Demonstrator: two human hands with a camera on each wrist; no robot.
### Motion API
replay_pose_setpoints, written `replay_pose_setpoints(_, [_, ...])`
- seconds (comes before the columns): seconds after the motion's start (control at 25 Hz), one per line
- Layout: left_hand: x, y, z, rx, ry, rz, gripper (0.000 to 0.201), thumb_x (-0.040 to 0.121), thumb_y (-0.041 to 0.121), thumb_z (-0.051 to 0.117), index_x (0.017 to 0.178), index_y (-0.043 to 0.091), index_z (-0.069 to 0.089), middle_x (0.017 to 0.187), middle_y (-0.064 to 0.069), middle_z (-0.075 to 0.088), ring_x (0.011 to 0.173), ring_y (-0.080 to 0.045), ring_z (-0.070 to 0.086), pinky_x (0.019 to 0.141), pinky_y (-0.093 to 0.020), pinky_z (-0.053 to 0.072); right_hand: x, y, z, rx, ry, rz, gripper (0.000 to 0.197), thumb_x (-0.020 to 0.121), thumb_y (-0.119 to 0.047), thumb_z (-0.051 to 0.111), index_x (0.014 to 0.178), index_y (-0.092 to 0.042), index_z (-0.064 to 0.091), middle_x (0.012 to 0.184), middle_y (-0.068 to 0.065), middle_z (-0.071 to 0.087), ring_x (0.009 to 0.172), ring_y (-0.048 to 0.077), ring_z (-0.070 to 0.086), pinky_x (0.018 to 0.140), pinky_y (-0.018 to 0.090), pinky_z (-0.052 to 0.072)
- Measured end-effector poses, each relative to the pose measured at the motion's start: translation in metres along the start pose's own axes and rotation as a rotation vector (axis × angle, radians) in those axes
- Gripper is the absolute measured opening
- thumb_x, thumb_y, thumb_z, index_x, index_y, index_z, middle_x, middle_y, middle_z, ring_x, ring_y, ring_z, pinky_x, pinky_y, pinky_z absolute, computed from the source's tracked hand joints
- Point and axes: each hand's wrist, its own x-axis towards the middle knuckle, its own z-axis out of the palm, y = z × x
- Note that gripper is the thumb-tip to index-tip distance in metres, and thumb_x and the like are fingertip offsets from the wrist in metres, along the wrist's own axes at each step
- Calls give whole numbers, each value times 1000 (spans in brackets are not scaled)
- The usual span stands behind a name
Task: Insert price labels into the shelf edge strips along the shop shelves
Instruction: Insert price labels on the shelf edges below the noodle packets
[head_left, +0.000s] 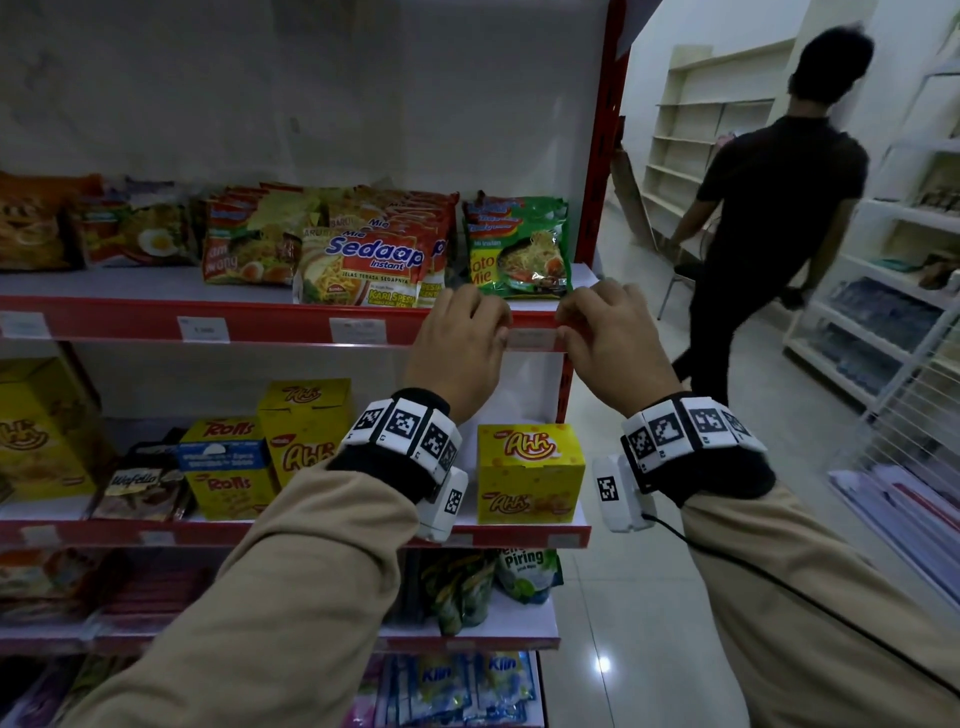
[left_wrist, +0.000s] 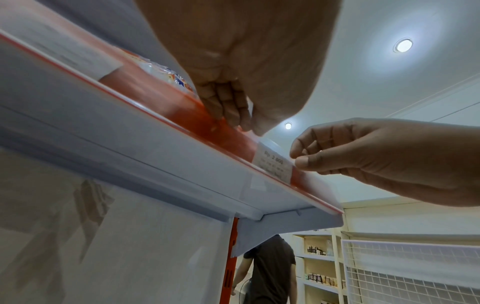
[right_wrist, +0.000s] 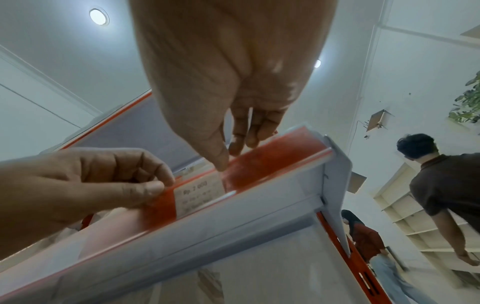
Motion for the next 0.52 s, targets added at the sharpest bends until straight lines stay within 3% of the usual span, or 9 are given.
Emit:
replay_pose_setpoints(0.16, [-7, -1, -2, 11, 37, 21, 19, 86, 17, 59, 102, 9, 63, 101, -9, 57, 97, -29, 48, 82, -39, 43, -13, 2, 9, -53, 69, 14, 24, 83, -16, 61, 107, -13, 63, 100, 11, 57, 98, 33, 44, 84, 43, 40])
replay_pose_setpoints(0.28, [-21, -6, 4, 10, 60, 66, 34, 85, 18, 60, 117, 7, 63, 114, -10, 60, 103, -32, 51, 90, -39, 42, -25, 2, 20, -27, 105, 22, 34, 83, -16, 62, 117, -12, 57, 104, 11, 58, 98, 33, 47, 85, 44, 42])
replay_pose_setpoints(0.4, [-43, -13, 16, -34, 8, 90, 43, 86, 16, 60, 126, 3, 57, 139, -13, 47, 116, -32, 49, 97, -40, 40, -45, -1, 36, 38, 157, 59, 38, 83, -15, 62, 120, -10, 54, 104, 9, 57, 94, 28, 48, 84, 39, 41])
replay_pose_setpoints(0.52, [-73, -18, 32, 1, -44, 101, 42, 86, 19, 59, 126, 7, 56, 144, -12, 41, 124, -32, 44, 98, -43, 39, -79, 3, 58, 120, 130, 107, 35, 83, -15, 61, 118, -15, 54, 99, 3, 55, 92, 22, 47, 80, 33, 42])
